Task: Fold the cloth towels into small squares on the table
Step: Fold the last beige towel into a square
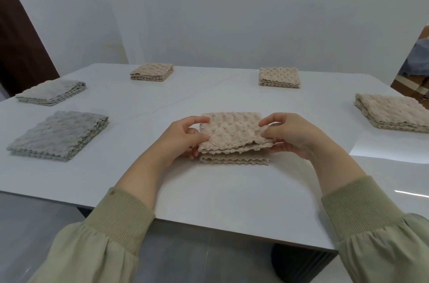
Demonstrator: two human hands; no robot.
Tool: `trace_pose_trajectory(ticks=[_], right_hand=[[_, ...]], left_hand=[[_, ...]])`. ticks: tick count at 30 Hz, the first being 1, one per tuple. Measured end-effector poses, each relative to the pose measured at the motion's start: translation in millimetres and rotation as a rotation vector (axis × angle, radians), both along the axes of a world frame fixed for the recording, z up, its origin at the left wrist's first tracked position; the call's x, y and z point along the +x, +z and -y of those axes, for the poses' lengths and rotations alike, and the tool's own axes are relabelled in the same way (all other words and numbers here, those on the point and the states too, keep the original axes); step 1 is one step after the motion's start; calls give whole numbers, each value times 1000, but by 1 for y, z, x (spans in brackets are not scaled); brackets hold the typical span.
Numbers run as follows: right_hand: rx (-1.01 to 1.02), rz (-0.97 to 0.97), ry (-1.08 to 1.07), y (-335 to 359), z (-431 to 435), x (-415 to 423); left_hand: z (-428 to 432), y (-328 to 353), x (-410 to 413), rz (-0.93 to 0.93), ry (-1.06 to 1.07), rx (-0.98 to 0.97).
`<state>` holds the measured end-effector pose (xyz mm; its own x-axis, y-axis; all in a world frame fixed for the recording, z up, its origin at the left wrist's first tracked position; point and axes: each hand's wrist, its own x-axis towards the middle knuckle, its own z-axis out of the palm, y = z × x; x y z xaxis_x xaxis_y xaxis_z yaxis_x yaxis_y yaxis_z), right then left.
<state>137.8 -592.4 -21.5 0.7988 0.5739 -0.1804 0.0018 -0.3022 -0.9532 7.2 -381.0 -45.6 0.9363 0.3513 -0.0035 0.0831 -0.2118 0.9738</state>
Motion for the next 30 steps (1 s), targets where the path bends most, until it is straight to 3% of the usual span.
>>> trace_pose_trajectory(ticks=[11, 15, 18, 20, 24, 27, 30], right_hand=[[-163, 123, 11, -4, -3, -1], [-326, 275, 67, -8, -6, -4], [-352, 354, 91, -8, -7, -6], [-358, 408, 100, -8, -6, -7], [-364, 525, 68, -3, -4, -8], [-333, 548, 92, 4, 5, -8], [-437, 557, 218, 5, 12, -8]], left_hand=[[1, -3, 1, -47, 32, 185], [2, -9, 3, -22, 132, 479], [5, -13, 7, 191, 288, 852], [9, -15, 12, 332, 167, 944], [21, -22, 17, 286, -103, 1023], [22, -27, 17, 261, -115, 1017], [20, -28, 16, 243, -95, 975]])
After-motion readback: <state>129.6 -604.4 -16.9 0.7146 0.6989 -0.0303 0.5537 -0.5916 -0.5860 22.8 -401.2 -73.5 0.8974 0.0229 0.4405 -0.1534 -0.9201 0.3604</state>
